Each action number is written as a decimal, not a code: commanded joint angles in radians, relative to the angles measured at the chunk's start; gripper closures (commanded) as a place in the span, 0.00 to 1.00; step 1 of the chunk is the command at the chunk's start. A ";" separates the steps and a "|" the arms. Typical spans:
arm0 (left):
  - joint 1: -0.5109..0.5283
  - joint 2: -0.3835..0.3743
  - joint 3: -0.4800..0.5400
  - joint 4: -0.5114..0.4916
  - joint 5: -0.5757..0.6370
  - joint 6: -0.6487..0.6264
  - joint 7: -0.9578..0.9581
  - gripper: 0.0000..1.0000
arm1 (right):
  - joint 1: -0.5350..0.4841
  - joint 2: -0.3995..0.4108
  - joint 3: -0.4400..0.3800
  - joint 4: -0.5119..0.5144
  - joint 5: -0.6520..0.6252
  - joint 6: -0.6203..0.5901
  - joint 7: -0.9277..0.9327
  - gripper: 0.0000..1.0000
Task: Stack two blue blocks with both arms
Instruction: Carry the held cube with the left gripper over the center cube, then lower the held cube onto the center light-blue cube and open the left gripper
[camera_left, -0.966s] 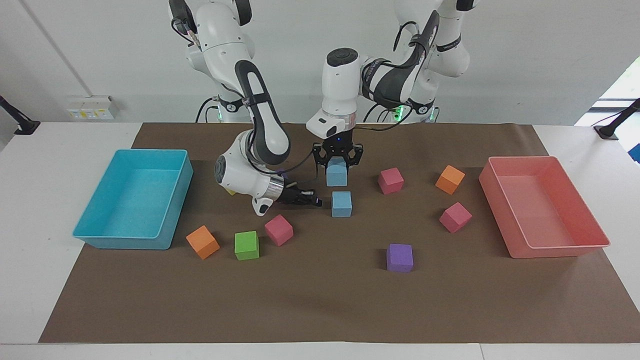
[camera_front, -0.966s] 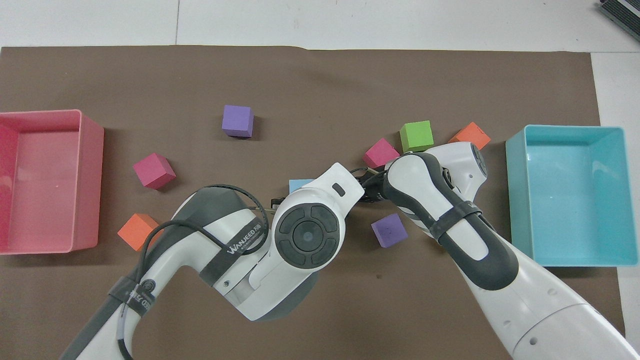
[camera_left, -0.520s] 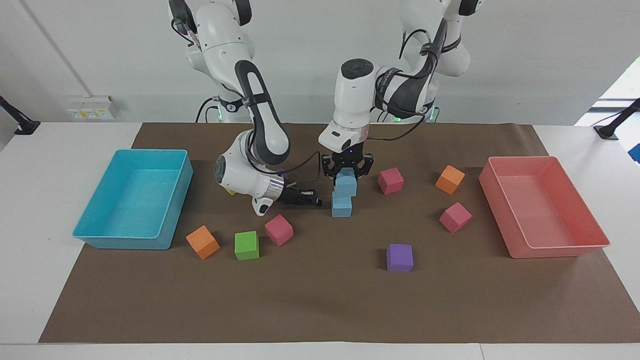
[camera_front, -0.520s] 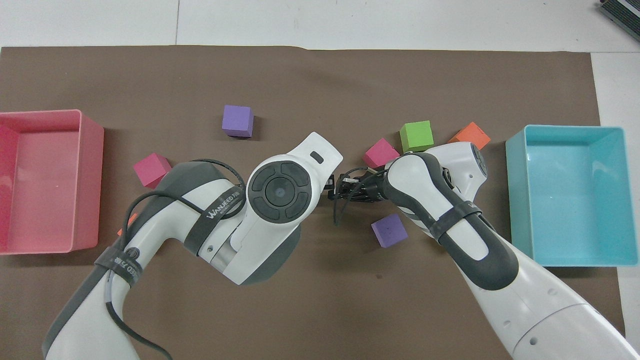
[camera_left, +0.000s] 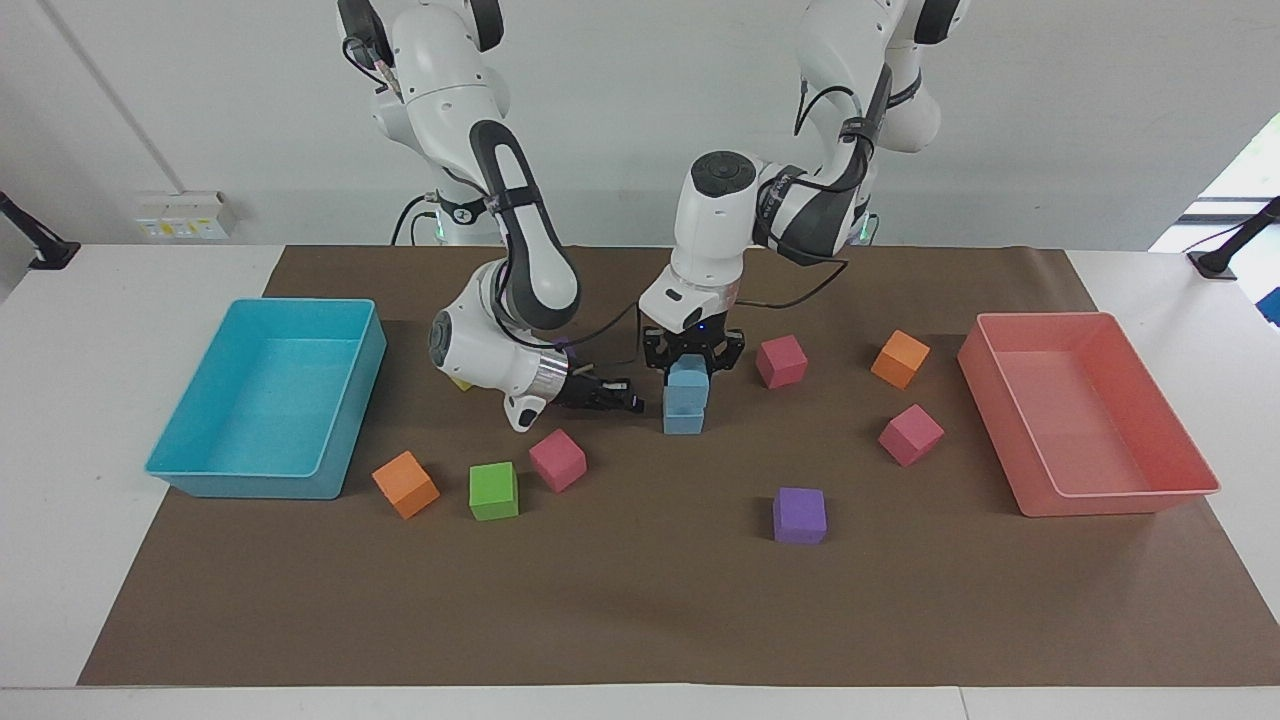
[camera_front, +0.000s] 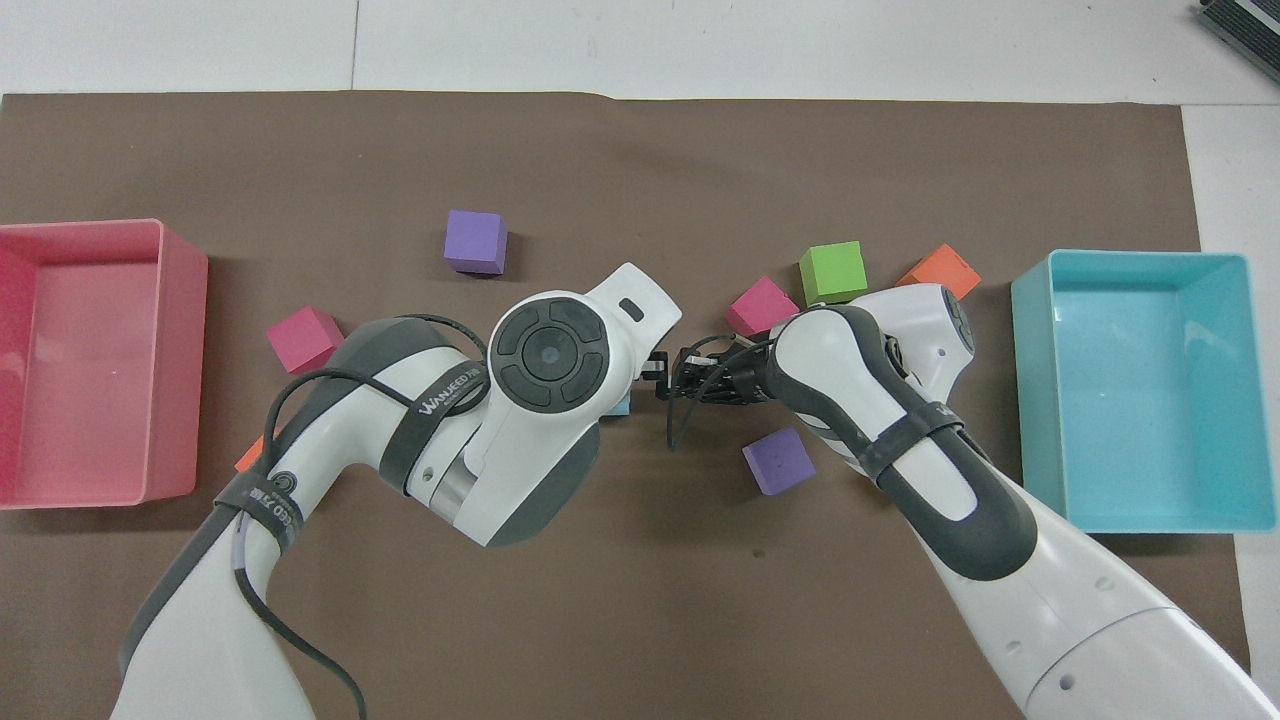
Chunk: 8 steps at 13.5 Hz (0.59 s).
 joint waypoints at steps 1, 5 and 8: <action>0.011 -0.016 -0.002 -0.041 -0.019 0.021 0.030 1.00 | -0.014 -0.012 0.006 -0.018 0.040 -0.014 -0.053 1.00; 0.014 -0.031 -0.004 -0.079 -0.024 0.053 0.031 1.00 | -0.014 -0.012 0.006 -0.018 0.041 -0.014 -0.053 1.00; 0.012 -0.019 -0.002 -0.081 -0.035 0.067 0.033 1.00 | -0.014 -0.012 0.006 -0.018 0.040 -0.014 -0.053 1.00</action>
